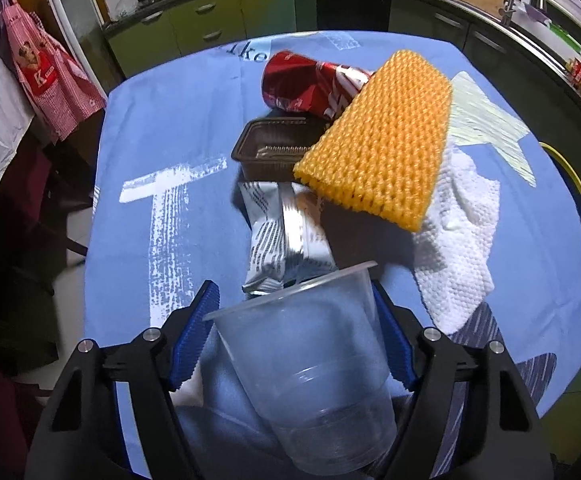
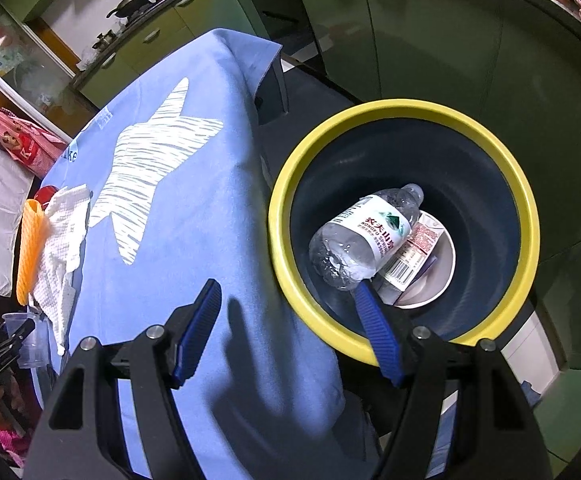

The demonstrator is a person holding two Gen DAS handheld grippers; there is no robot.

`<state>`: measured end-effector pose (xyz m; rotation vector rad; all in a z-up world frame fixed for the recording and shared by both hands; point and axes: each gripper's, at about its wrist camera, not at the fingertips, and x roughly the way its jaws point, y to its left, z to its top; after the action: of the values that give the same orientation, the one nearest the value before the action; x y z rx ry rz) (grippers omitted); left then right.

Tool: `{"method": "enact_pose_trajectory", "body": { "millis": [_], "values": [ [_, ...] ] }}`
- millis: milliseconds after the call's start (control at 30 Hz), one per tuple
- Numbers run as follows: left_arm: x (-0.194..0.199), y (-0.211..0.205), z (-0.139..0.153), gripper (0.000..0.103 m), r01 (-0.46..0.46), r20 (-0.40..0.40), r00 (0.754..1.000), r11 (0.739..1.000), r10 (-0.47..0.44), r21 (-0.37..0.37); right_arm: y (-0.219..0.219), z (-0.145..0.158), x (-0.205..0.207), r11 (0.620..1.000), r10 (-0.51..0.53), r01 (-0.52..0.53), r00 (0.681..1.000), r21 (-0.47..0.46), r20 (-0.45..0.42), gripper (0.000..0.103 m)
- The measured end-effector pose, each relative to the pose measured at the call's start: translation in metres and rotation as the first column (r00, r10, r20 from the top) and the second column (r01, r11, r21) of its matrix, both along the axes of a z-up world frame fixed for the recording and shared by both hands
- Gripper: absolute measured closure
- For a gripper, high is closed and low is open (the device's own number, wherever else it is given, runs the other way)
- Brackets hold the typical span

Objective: Collect trash
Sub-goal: 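Carry the plastic cup over the bin and open the left gripper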

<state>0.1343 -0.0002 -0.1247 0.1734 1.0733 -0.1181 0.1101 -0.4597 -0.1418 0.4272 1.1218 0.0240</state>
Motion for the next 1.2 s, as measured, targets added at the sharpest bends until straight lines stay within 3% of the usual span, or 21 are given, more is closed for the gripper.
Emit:
{"method": "enact_pose_trajectory", "body": {
  "millis": [367,567,700,767,900,1000,1100,1200],
  "values": [
    [-0.029,-0.025,0.053,0.029,0.103,0.100,0.990,0.994,-0.099,-0.037,-0.002,0.003,-0.003,1.000,-0.008,0.008,1.000,0.001,0.009,0.036],
    [-0.030,-0.079,0.078,0.029,0.282,0.129,0.954,0.957,-0.272,-0.073,-0.015,0.013,-0.016,0.999,-0.038,0.038,0.998,0.000,0.045,0.036],
    [-0.021,-0.130,0.085,0.029,0.416,0.126,0.906,0.906,-0.405,-0.080,-0.025,0.019,-0.030,0.998,-0.059,0.060,0.997,-0.014,0.059,0.036],
    [-0.014,-0.162,0.088,0.029,0.492,0.118,0.869,0.865,-0.481,-0.096,-0.032,0.023,-0.038,0.997,-0.072,0.074,0.995,-0.027,0.068,0.036],
    [-0.008,-0.231,0.095,0.028,0.615,0.125,0.787,0.782,-0.604,-0.097,-0.052,0.033,-0.058,0.991,-0.118,0.123,0.988,-0.053,0.096,0.036],
    [-0.003,-0.296,0.097,0.028,0.708,0.125,0.706,0.697,-0.697,-0.113,-0.070,0.036,-0.073,0.984,-0.166,0.172,0.979,-0.041,0.116,0.036],
    [0.003,-0.359,0.087,0.028,0.767,0.103,0.641,0.632,-0.761,-0.111,-0.086,0.037,-0.085,0.977,-0.206,0.212,0.970,-0.031,0.126,0.036],
    [0.012,-0.410,0.069,0.028,0.791,0.082,0.611,0.606,-0.787,-0.082,-0.099,0.035,-0.096,0.969,-0.241,0.246,0.963,-0.025,0.124,0.036]
  ]
}}
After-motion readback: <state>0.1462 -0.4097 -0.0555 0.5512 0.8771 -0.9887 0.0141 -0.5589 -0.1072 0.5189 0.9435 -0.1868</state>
